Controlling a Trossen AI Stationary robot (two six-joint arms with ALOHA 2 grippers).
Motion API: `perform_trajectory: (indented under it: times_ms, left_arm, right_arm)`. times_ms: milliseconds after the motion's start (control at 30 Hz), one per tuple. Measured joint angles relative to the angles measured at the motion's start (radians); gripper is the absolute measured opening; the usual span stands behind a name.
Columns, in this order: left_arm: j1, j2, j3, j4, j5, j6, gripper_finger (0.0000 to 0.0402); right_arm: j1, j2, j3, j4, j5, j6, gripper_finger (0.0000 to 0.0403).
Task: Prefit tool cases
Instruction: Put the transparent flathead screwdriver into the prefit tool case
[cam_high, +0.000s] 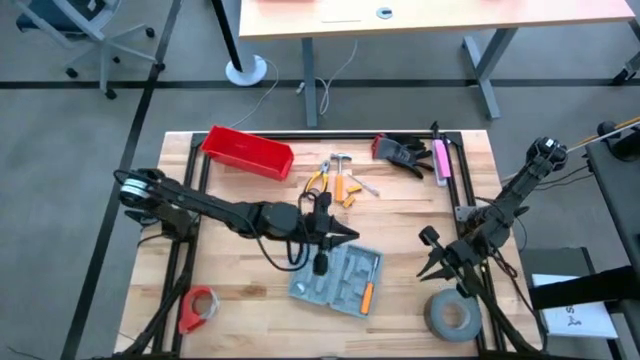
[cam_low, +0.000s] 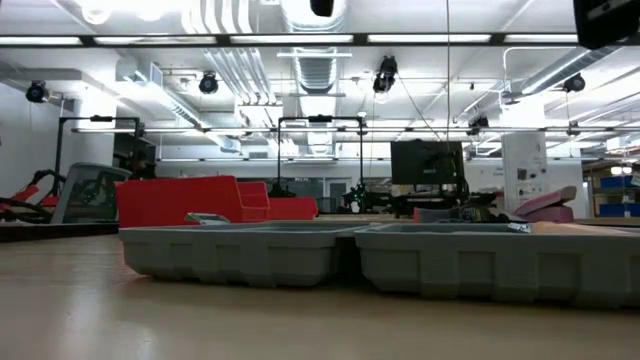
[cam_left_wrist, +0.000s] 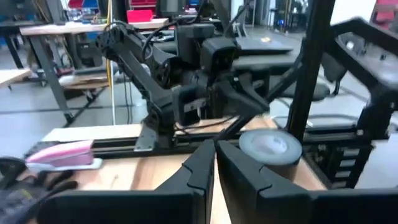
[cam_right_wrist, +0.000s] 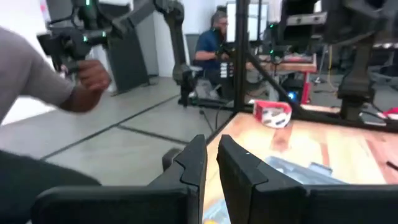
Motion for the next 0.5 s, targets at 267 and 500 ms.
perform_trajectory:
  times_ms: [267, 500]
  left_arm:
    - [-0.001, -0.061, -0.132, 0.185, 0.0, 0.032, 0.0022]
    - [-0.001, -0.064, -0.137, 0.317, -0.001, -0.032, 0.0021]
  right_arm:
    - [-0.017, -0.042, 0.001, 0.095, 0.012, -0.113, 0.0023]
    - [-0.017, -0.069, 0.001, 0.293, 0.219, -0.251, 0.0023]
